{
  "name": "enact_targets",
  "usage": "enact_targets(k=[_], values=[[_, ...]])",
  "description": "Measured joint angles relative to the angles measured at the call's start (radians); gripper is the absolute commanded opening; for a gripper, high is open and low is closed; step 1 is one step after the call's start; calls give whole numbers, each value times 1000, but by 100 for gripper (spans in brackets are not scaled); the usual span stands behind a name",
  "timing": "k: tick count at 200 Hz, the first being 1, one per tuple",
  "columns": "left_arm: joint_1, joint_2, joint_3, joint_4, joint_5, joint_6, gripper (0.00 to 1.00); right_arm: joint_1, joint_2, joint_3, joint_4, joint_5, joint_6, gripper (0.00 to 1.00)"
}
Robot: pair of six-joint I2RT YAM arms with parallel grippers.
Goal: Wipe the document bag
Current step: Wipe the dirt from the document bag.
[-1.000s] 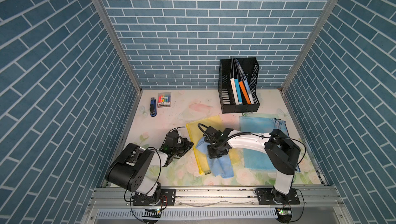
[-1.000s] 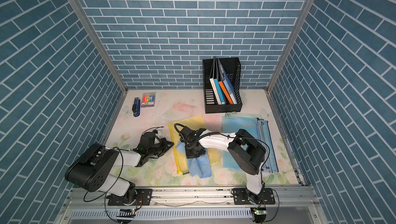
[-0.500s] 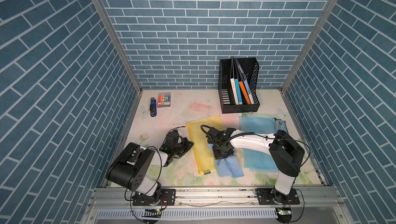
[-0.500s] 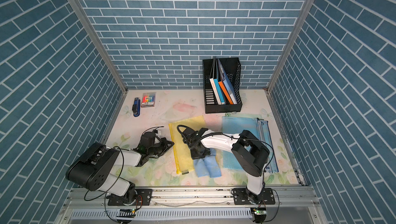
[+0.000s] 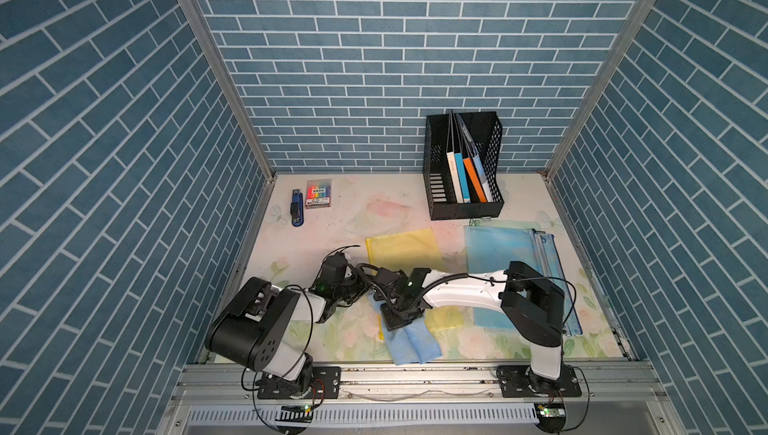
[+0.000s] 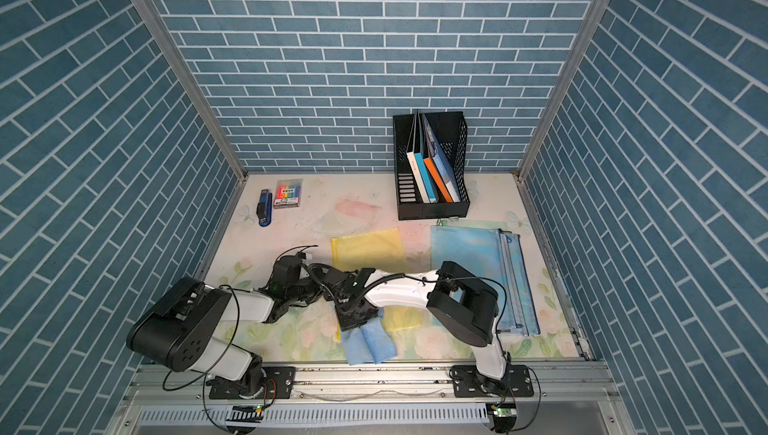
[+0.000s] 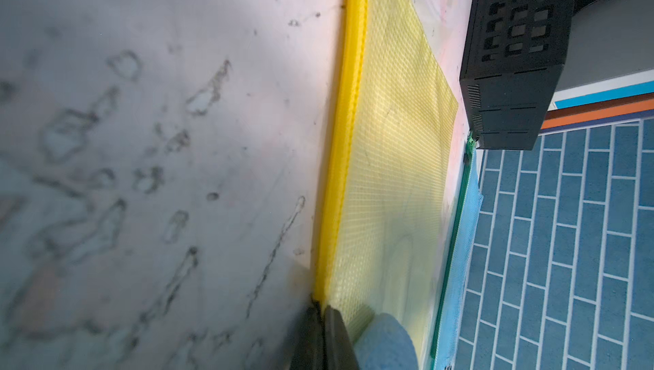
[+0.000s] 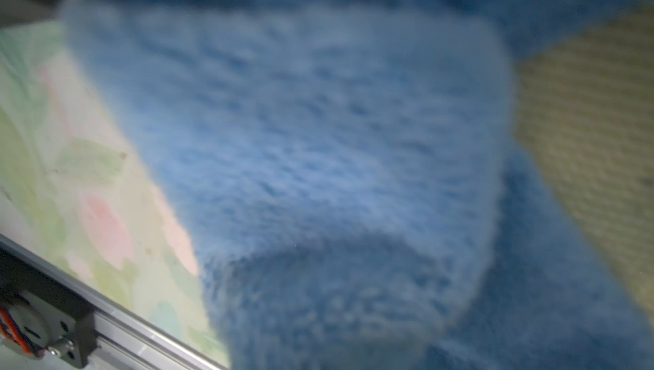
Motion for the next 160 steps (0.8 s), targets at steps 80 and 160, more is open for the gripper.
enact_targets(k=[80,160], values=[[1,0,33,-48,13,50,0,-288,-282,-293,-129,69,3,0],[6,-28,41,-95,12,76,0,-361,48,106,-174,66,-113,0]])
